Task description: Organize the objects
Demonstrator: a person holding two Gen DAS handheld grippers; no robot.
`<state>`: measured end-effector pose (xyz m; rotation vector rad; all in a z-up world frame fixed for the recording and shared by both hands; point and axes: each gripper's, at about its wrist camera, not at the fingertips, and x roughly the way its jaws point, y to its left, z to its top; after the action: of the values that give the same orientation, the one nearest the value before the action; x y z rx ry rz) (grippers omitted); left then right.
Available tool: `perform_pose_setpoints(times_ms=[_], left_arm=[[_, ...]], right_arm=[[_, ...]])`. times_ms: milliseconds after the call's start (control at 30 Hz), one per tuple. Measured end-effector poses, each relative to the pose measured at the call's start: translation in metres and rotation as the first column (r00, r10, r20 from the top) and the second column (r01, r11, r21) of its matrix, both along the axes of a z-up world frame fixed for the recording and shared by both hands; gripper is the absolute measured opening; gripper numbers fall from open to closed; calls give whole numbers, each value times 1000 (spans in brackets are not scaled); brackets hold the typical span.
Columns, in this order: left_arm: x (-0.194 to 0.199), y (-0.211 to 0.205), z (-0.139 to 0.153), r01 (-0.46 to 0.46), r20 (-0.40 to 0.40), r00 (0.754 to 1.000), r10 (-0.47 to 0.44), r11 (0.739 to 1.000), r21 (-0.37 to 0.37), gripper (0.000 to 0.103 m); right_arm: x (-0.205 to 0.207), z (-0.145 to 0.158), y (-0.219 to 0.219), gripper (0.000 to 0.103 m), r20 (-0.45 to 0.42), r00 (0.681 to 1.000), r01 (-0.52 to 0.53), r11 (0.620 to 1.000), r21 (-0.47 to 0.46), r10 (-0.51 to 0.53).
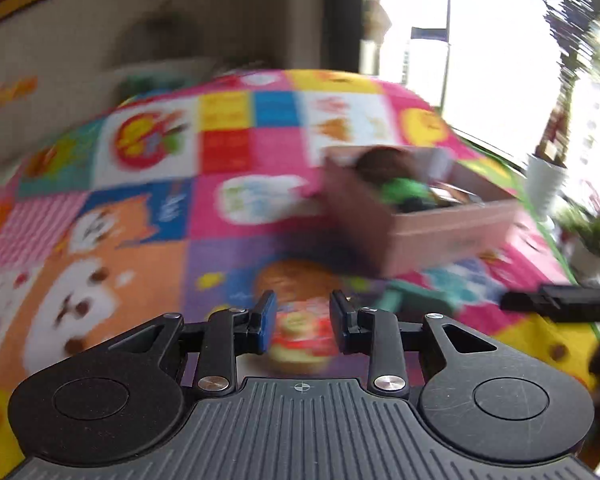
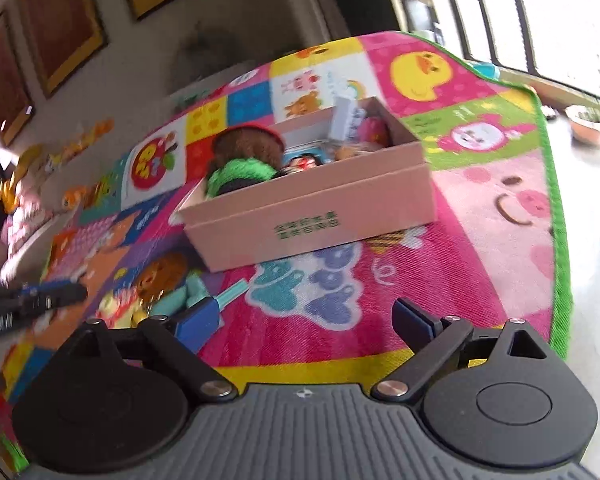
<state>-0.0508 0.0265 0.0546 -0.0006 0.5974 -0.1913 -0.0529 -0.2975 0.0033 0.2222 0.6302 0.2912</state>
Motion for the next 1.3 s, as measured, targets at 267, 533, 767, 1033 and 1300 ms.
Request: perform_pose_setpoints(times_ms=[267,533,767,1033,1300], left_arm=[[12,4,-31,175,-194,952,-234,944,-281,33],[-3,-17,-28,227,-106,968,-226,974,-4,32],[-5,-39,-33,247,-154,959,-238,968,39,54],[-7,-46,-29,159,-122,980,-158,987,-3,70],[23,-49,-34,140,-114,984,-137,990,24,70]], right_arm=[[-1,1,13,94,0,1000,-18,996,-85,18],[1,-2,15,94,-20,1000,-10,994,-108,7],[3,-3,10,94,-34,999,2,997,-81,-5],[2,-3,3,96,-27,999,22,999,-41,-23],[2,-3,1,98,-26,1000,13,1000,-21,-14]])
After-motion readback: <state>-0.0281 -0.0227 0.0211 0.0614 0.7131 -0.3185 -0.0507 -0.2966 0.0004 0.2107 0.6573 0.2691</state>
